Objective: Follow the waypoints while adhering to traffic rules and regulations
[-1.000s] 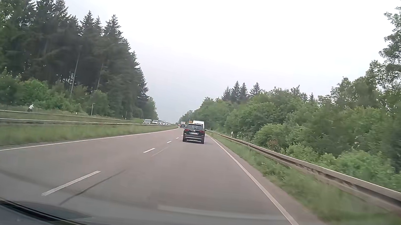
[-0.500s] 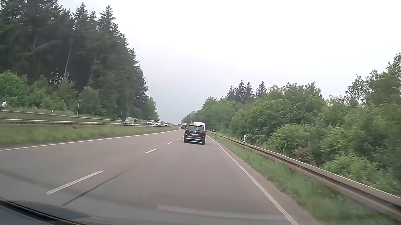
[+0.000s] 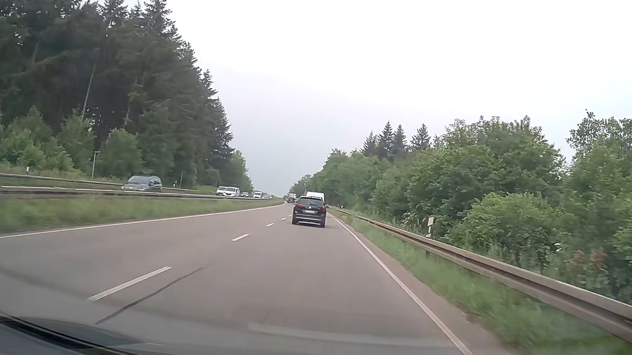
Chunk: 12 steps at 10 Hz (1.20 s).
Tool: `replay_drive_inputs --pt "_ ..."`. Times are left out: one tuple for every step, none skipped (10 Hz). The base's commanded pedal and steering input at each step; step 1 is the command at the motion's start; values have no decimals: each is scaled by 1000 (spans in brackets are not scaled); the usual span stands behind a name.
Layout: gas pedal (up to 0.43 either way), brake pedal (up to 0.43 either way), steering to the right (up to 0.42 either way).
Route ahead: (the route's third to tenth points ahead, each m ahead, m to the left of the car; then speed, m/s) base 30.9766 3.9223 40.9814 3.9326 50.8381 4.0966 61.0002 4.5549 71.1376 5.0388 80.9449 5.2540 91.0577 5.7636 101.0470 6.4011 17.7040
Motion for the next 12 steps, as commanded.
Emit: replay_drive_inputs --pt "220 0 -5" --pt "220 0 -4" --pt "220 0 -5" --pt "220 0 -5" --pt "220 0 -4" --pt "220 0 -4" --pt "220 0 -4" --pt "220 0 -4" --pt "220 0 -3" --pt "220 0 -3" --pt "220 0 -3" --pt "220 0 -3"
